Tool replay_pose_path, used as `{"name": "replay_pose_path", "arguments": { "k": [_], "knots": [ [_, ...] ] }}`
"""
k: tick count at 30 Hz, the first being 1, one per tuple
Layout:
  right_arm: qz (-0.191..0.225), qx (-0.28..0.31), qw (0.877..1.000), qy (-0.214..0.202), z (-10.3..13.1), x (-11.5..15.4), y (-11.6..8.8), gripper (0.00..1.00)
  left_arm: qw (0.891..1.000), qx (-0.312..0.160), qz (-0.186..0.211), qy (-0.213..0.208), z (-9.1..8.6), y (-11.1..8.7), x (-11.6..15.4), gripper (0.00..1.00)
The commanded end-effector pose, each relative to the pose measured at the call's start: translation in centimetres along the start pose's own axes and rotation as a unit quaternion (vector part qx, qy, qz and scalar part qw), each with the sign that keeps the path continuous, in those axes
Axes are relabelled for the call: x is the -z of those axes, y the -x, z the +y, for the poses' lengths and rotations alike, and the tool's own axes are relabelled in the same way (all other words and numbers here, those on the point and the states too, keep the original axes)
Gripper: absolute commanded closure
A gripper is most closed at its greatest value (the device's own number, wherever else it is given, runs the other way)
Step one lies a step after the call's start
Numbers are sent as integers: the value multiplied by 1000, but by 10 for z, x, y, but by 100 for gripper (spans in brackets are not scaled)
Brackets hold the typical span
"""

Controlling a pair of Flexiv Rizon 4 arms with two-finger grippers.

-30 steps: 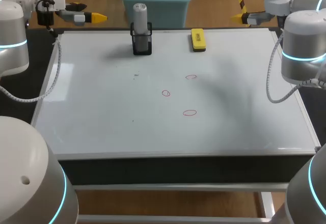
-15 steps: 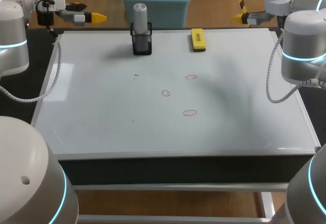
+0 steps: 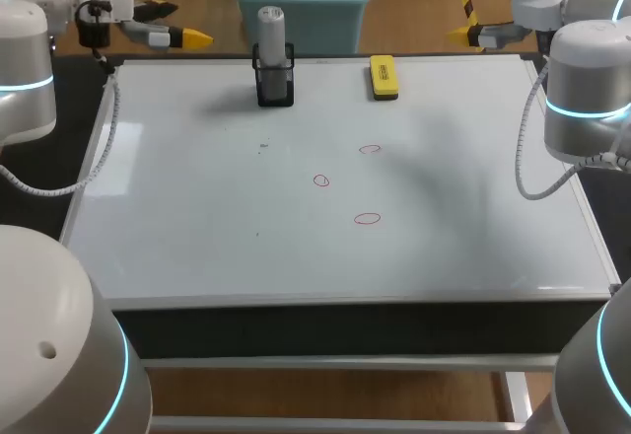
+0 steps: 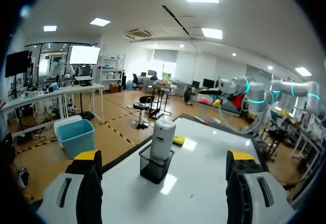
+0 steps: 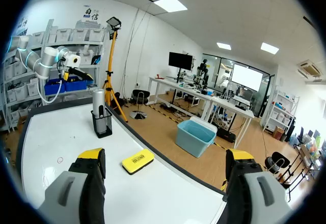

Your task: Pick up the inspection probe, press it on each red-marked spot on the whiteboard one by one, put down the probe, pick up the eraser, and wipe off all the red marks.

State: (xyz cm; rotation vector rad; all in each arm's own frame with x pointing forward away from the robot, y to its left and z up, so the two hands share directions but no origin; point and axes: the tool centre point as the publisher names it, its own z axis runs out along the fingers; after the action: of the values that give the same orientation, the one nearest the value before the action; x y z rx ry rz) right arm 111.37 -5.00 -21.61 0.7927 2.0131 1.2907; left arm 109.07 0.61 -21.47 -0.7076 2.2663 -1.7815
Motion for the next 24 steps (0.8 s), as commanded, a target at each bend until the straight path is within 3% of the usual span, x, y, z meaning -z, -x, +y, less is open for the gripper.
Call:
{"name": "replay_pose_path", "arguments": {
  "k": [1, 9, 15, 24],
  "knots": [
    [0, 0, 1000, 0, 0, 0, 0, 0, 999, -23, 33, -13, 3, -1, -5, 0],
    [0, 0, 1000, 0, 0, 0, 0, 0, 988, -90, 115, -47, 9, -30, -22, 0],
    [0, 0, 1000, 0, 0, 0, 0, 0, 982, -113, 126, -79, 12, -39, -31, 0],
    [0, 0, 1000, 0, 0, 0, 0, 0, 976, -111, 150, -112, 18, -45, -62, 0]
  ]
}}
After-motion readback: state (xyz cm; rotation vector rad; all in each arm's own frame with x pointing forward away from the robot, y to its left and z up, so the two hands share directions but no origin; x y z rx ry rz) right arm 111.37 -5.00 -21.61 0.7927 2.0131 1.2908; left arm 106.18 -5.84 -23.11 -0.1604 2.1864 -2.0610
